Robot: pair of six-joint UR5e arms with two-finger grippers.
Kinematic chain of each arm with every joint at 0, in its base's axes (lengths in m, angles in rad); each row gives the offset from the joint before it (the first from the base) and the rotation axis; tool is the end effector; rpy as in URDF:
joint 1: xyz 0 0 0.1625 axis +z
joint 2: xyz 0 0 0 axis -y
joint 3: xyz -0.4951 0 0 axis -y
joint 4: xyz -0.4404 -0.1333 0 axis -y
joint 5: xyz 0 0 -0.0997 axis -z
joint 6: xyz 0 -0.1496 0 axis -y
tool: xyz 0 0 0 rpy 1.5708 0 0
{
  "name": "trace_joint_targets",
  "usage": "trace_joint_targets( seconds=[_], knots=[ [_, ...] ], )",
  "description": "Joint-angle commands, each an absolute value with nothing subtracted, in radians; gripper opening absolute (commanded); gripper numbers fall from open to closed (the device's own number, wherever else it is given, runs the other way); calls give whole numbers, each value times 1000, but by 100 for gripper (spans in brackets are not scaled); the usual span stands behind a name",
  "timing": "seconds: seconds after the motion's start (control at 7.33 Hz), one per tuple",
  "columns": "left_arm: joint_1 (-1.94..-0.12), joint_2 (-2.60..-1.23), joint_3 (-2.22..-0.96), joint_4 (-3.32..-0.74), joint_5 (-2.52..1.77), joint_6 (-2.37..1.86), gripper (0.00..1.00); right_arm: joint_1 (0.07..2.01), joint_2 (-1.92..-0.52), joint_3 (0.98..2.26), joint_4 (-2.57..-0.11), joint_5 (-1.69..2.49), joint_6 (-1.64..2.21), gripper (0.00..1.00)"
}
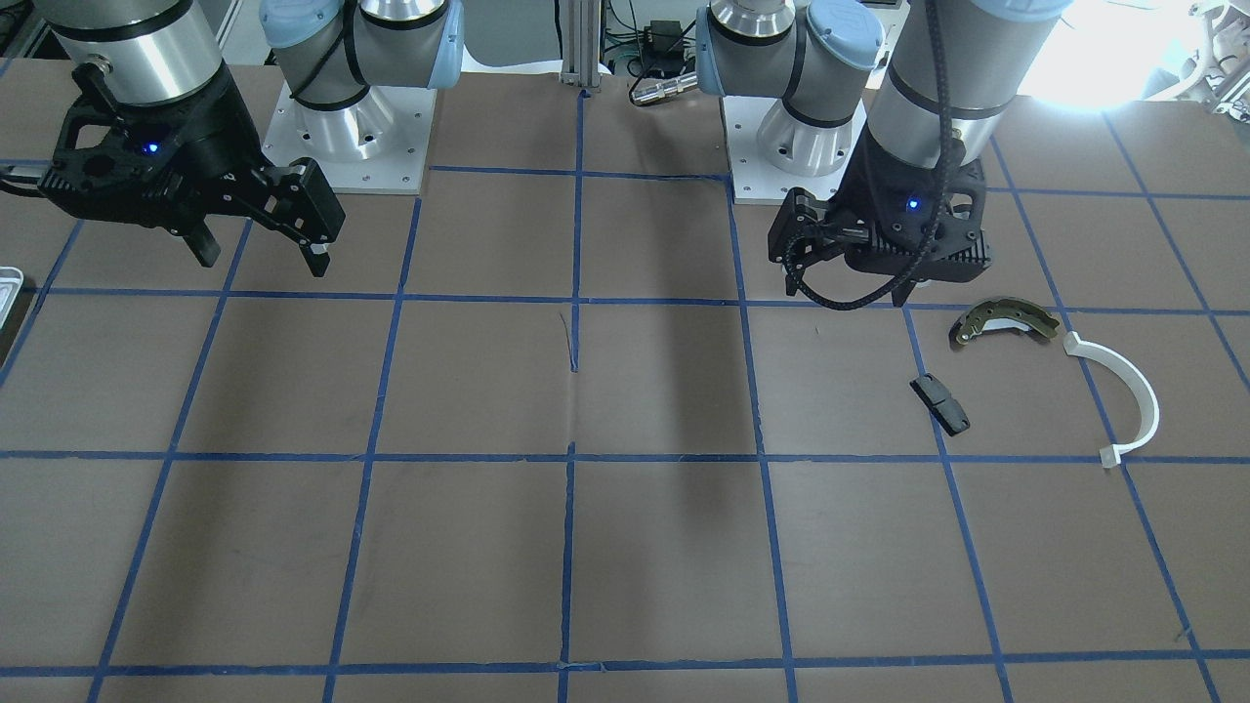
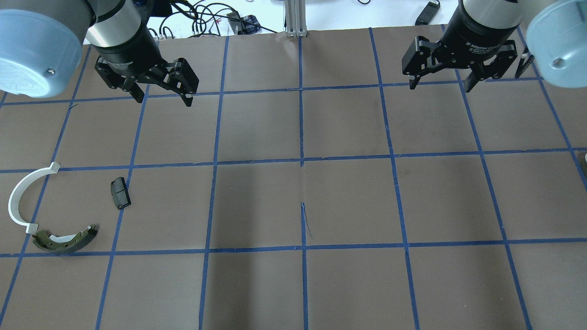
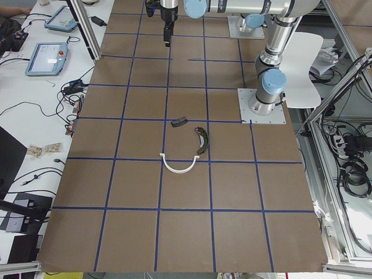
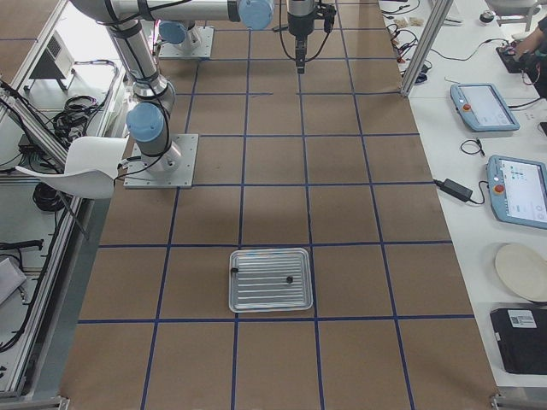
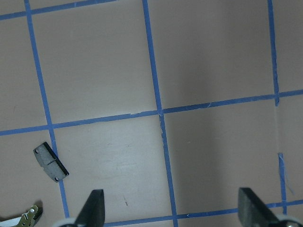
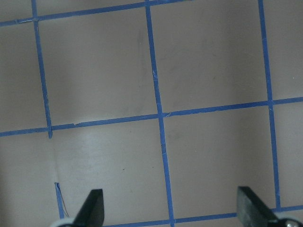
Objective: Place bearing gear from tray to pile
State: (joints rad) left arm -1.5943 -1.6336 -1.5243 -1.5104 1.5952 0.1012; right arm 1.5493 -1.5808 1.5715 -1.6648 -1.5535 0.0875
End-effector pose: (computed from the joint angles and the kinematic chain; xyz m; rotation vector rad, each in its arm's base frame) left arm -0.1432 -0.5744 0.5044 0.1932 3.1088 -0.0672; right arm 0.1240 -0.5528 0.5232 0.1684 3.1123 -0.1602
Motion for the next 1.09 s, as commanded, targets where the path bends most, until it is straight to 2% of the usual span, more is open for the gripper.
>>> trace_joint_targets(
  seconds=[0.0,0.41,0.68,0.95],
  knots=[
    [-1591,-1632,-1532,-1509,1594,101,100,1549,-1580,1569,-1663,-1555,86,100],
    [-1594,-1632,-1532,-1511,1595,101,100,1520,-1580,1568,-1634,-1569,36,100],
    [-1594,-1632,-1531,-1511,1595,101,100,1325,-1612,1565,-1600,-1643,-146,100],
    [-1594,-1632,-1531,-1509,1595,103,100,1046,-1611,1566,-1569,-1644,-478,100]
  ],
)
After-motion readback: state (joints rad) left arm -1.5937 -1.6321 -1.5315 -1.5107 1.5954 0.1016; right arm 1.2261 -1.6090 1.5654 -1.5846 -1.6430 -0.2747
